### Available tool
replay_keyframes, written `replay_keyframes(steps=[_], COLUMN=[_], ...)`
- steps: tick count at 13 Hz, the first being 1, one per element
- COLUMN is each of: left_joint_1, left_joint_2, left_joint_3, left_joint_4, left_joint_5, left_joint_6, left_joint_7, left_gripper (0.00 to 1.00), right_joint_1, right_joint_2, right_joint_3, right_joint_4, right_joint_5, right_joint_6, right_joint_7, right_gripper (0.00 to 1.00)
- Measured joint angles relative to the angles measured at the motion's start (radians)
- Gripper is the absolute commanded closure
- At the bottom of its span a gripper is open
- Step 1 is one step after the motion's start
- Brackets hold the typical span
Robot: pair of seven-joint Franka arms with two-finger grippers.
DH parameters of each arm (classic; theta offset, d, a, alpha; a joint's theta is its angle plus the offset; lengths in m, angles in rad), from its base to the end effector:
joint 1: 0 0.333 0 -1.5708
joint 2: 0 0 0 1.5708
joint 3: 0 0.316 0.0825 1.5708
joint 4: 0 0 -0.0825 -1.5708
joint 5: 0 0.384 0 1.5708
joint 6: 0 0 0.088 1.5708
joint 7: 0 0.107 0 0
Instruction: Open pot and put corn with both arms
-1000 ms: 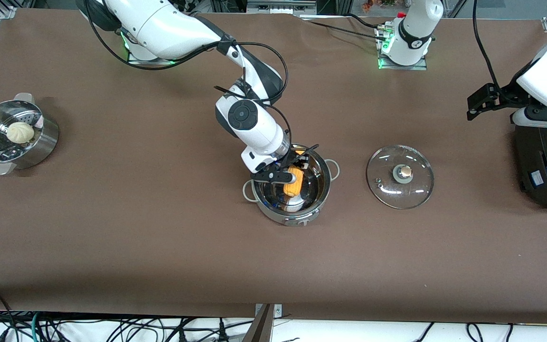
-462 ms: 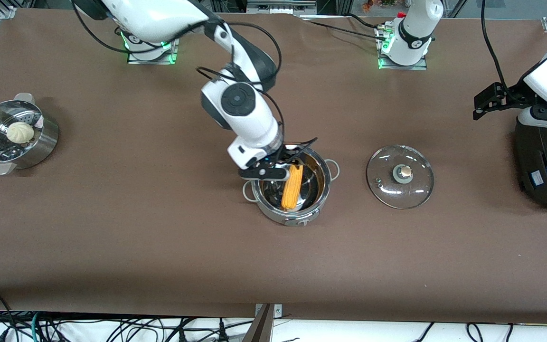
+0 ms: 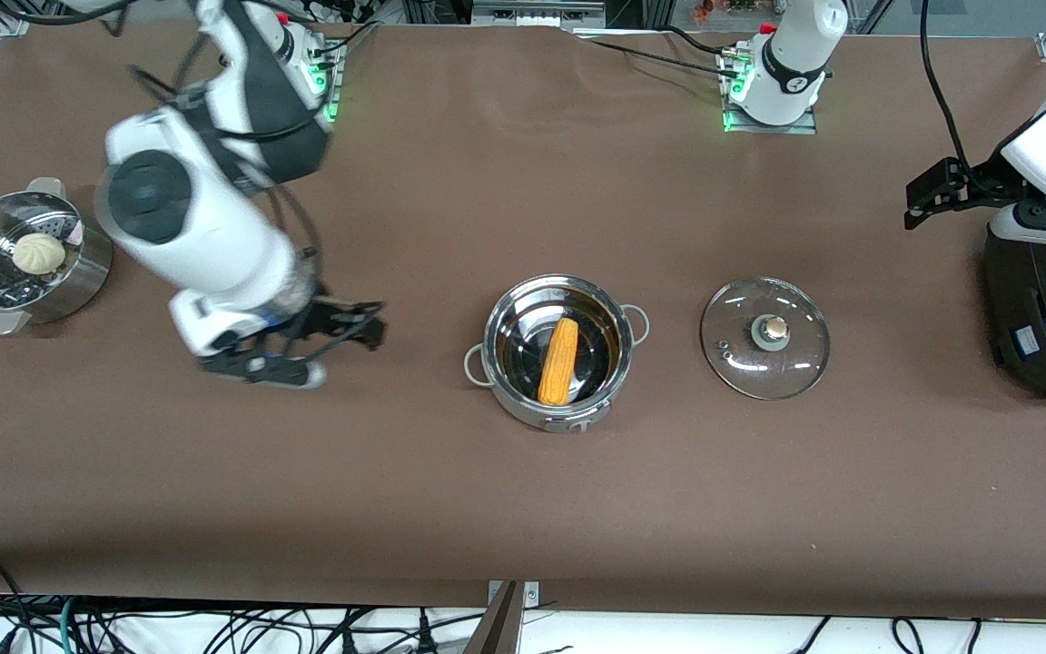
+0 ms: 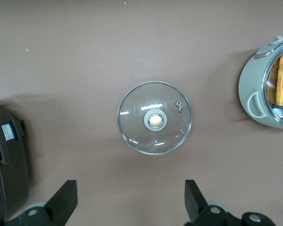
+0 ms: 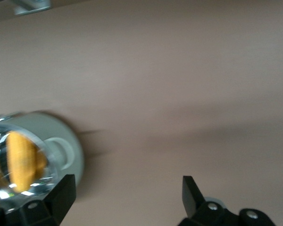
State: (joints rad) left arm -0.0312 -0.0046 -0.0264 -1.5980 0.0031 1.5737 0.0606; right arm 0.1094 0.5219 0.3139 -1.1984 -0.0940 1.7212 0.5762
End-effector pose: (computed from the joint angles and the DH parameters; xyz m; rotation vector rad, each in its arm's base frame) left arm 0.5518 -0.0315 0.6145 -3.1328 0.1854 0.0309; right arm 0.6673 0.2326 0.4955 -3.0637 0.2783 0.0120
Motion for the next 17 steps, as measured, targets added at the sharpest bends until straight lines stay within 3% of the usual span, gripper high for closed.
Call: replay_keyframes(steps=[3,5,7,12,14,17], left_joint_1=[0.000,0.000,0.000,0.000,0.000,0.000], left_joint_2=[0.000,0.000,0.000,0.000,0.000,0.000], left_joint_3=[0.000,0.000,0.000,0.000,0.000,0.000], left_joint_4=[0.000,0.000,0.000,0.000,0.000,0.000], left_joint_5=[0.000,0.000,0.000,0.000,0.000,0.000], left_joint_6=[0.000,0.000,0.000,0.000,0.000,0.000], left_joint_7=[0.000,0.001,0.001,0.001,0.001,0.001], left_gripper=[0.00,0.00,0.00,0.00,0.00,0.00], right_joint_1=[-0.125,-0.146,-0.155,-0.188,-0.194,-0.204], right_joint_2=[-0.029,-0.077,-0.133,-0.324,-0.384,-0.399], right_joint_3=[-0.028,-0.139,-0.207,-0.225,-0.258,-0.294], right_joint_4=[-0.011,-0.063,-0.165,-0.429,-0.459,-0.463], right_joint_5=[-0.001,-0.001,-0.001,-0.001,0.014,0.032], right_joint_6=[-0.081,-0.101,-0.090,0.035,0.041,0.041], right_joint_7=[-0.152,-0.287,-0.352,-0.366,-0.432,-0.550], right_gripper=[0.00,0.00,0.00,0.00,0.00,0.00])
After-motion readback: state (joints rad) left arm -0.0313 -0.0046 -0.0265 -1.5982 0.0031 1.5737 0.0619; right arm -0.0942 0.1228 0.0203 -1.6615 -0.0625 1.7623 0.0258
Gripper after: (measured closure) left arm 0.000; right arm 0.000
